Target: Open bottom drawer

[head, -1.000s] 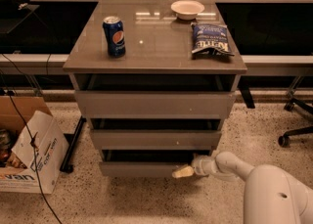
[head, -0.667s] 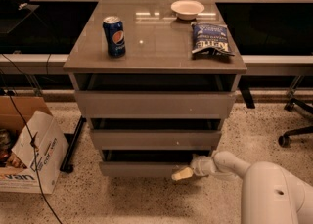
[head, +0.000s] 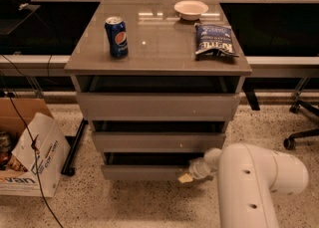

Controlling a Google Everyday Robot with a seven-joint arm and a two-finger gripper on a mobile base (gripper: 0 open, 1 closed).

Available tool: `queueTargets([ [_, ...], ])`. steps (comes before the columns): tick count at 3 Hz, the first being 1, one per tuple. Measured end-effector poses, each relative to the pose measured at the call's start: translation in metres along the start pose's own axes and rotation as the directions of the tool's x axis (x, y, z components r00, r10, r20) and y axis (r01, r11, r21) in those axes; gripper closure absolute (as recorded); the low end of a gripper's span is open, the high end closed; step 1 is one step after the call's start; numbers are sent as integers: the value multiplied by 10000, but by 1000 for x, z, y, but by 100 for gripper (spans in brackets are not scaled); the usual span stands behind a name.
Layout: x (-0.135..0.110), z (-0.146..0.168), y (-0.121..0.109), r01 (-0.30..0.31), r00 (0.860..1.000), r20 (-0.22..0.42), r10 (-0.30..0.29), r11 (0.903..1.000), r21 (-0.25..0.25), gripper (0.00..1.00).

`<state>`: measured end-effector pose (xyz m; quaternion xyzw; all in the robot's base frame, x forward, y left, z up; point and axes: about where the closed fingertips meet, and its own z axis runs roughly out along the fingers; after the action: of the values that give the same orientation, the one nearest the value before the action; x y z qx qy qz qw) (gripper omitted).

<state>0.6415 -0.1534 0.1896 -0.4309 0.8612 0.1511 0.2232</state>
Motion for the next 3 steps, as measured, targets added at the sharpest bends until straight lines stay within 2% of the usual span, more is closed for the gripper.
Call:
queueTargets([
  [1,18,1,12,584,9909,-1205,-594,9982,-112,62],
  [2,16,-3,12,590,9908,-1217,-600,9982,-114,85],
  [3,14,-6,12,590,9908,-1217,-600,9982,-114,82],
])
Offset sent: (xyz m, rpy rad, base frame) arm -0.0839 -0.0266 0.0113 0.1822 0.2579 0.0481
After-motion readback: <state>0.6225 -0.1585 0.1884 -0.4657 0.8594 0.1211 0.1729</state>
